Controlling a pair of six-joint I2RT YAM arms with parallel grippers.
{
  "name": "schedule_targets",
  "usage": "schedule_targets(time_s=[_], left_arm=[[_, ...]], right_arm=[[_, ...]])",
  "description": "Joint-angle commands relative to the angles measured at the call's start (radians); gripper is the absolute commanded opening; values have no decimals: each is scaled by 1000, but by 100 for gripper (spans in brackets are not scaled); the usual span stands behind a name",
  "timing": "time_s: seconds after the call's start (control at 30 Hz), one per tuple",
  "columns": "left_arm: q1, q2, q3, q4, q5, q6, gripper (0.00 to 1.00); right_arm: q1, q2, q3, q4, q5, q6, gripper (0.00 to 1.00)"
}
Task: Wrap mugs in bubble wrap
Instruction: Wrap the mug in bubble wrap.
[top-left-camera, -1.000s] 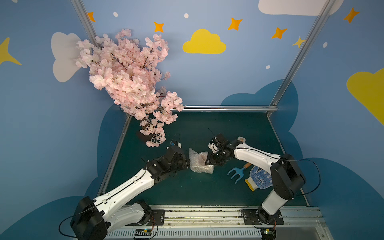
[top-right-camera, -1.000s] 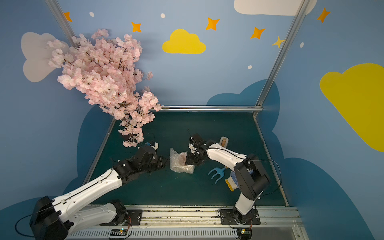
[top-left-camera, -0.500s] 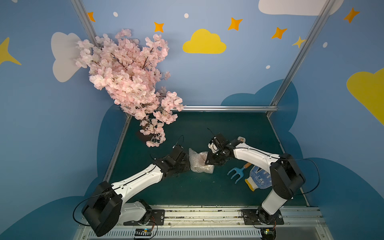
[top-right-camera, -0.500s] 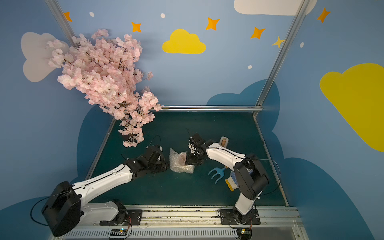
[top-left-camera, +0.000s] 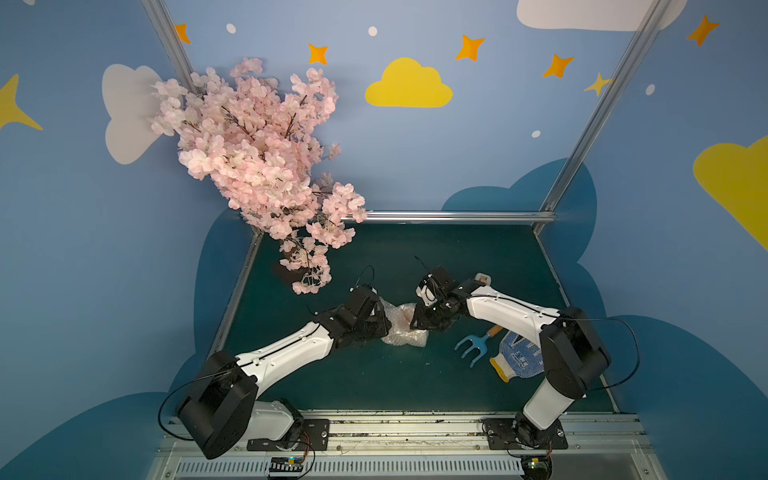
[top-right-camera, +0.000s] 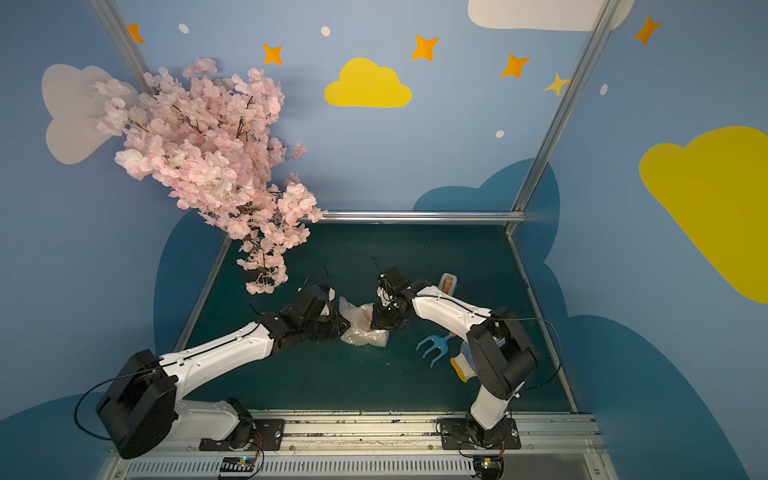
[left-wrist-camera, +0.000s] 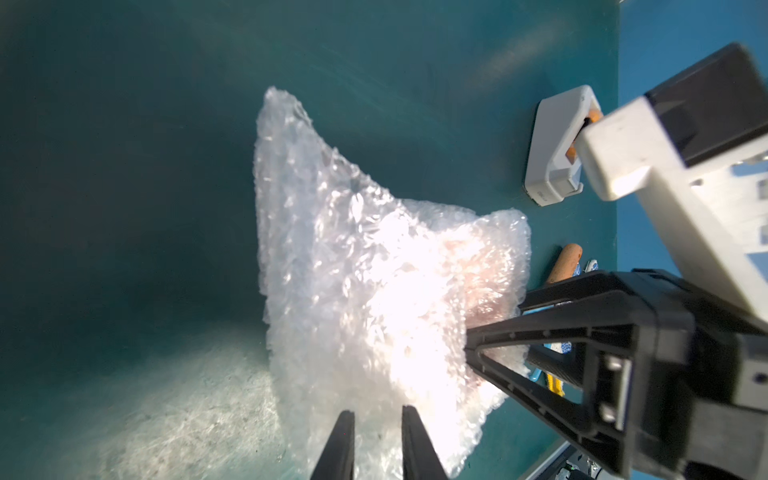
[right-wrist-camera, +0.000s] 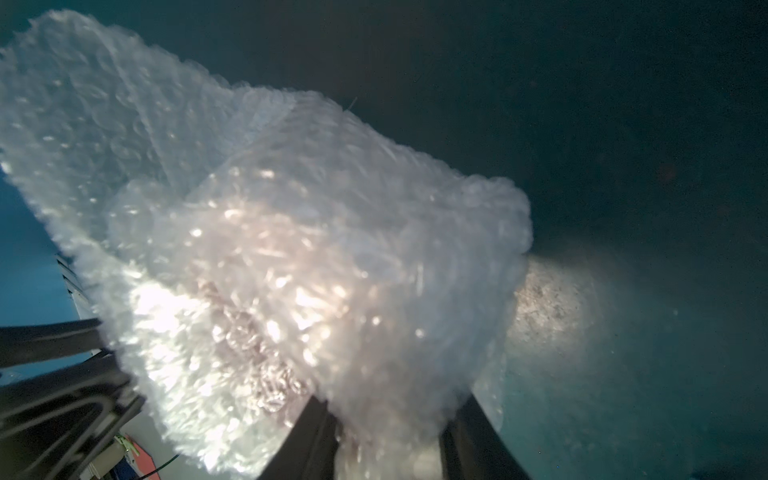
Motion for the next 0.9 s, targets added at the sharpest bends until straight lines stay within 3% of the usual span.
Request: schedule_targets(time_s=[0.0, 0.33, 0.53, 0.7, 0.87], left_arm=[[-7, 24, 40, 10, 26, 15, 22], [-25, 106, 93, -16, 34, 23, 21], [-31, 139, 117, -57, 29, 29, 20], [-33, 153, 129, -72, 27, 31, 20], [-37, 170, 149, -86, 28, 34, 19]], right_arm=[[14, 39, -16, -34, 27, -7, 37], [14, -3, -6, -25, 13, -8, 43], [12, -91, -4, -52, 77, -19, 48], [8, -155, -12, -76, 142, -21, 60], [3, -166, -16, -62, 125, -18, 74]])
